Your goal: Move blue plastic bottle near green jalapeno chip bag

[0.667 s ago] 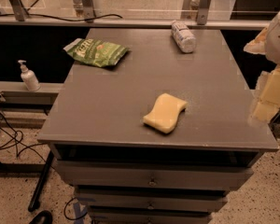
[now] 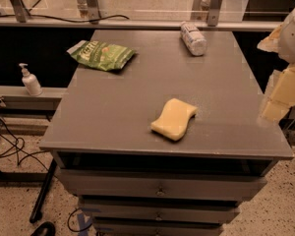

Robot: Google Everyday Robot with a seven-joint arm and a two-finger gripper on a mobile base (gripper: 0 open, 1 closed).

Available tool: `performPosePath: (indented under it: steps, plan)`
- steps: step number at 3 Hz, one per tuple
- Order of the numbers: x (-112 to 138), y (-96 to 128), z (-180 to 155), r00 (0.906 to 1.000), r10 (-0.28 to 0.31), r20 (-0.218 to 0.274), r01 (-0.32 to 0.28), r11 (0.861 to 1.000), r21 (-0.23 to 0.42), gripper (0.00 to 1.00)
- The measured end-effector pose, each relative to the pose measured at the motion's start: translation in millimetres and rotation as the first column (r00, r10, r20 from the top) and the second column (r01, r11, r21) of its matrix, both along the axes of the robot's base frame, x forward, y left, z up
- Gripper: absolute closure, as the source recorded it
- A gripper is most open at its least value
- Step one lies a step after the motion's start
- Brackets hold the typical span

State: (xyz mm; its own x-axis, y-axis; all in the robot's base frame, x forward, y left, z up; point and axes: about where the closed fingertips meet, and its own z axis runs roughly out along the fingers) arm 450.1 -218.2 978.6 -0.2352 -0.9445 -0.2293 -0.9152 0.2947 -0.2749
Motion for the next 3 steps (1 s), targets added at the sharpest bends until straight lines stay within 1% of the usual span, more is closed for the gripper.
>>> performPosePath:
  steps: [1,2,3]
  plan:
    - [50,-6,4,0.9946,-0.039,0.096,0.037,0.999,0.029,0.0]
    - [120,-16,0,0.9796,-0.109,0.169,0.093,0.991,0.099,0.0]
    - [188,-31,-13,0.9504,-0.225,0.215,0.191,0.967,0.169,0.0]
